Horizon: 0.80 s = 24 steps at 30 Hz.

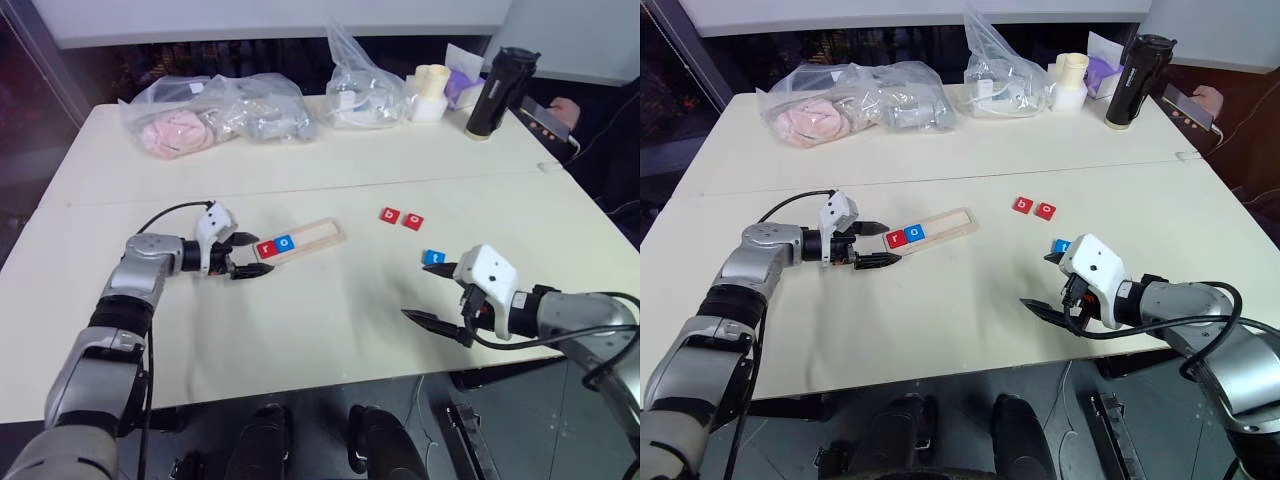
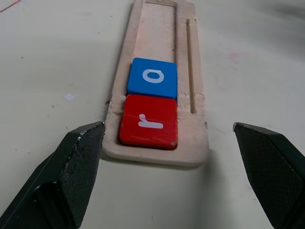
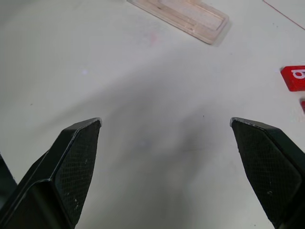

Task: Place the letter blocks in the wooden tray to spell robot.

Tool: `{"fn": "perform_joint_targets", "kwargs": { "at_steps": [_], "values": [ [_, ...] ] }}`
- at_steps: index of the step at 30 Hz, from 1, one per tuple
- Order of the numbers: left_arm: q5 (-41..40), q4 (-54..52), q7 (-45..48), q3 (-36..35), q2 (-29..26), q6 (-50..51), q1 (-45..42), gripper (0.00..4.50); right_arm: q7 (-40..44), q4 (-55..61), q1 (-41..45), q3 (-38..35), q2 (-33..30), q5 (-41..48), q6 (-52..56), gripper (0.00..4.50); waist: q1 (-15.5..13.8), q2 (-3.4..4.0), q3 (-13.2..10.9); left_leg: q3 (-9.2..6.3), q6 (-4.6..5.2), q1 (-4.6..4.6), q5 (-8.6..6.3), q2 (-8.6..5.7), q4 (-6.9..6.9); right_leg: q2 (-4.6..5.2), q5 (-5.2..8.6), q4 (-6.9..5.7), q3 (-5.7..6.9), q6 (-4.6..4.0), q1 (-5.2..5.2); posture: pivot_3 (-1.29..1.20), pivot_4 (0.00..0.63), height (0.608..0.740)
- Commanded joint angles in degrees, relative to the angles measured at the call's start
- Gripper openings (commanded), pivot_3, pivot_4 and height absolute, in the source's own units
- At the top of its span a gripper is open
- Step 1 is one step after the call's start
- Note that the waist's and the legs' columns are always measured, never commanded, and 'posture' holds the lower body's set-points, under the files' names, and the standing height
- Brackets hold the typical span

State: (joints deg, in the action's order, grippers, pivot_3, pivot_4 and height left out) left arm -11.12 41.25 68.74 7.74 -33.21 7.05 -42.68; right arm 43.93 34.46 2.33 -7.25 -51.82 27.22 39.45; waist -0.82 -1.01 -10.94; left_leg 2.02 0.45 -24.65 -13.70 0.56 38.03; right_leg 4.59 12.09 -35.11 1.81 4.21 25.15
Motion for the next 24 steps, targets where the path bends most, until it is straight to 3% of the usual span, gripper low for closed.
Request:
{"fn": "perform_joint_targets", "kwargs": {
  "at_steps": [1, 24],
  "values": [
    [1.4, 1.4, 0.6, -0.5, 0.5, -2.7, -1.1, 4.5, -0.4, 1.6, -0.3, -0.9, 0.3, -0.1, -0.5, 4.48, 0.0, 0.0, 0.0, 0.0, 0.0, 0.0, 0.0, 0.0, 0.0, -0.01, 0.0, -0.01, 0.0, 0.0, 0.0, 0.0, 0.15, 0.74],
    [7.4, 2.8, -2.6, 1.0, 2.7, -9.1, 3.0, 4.5, 0.2, 1.3, -0.5, 0.0, 0.2, -1.4, -1.1, 4.48, 0.0, 0.01, 0.1, -0.02, 0.01, 0.34, 0.0, 0.0, 0.06, 0.0, 0.0, -0.04, 0.01, 0.01, -0.35, 0.0, 0.15, 0.74]
  ]
}}
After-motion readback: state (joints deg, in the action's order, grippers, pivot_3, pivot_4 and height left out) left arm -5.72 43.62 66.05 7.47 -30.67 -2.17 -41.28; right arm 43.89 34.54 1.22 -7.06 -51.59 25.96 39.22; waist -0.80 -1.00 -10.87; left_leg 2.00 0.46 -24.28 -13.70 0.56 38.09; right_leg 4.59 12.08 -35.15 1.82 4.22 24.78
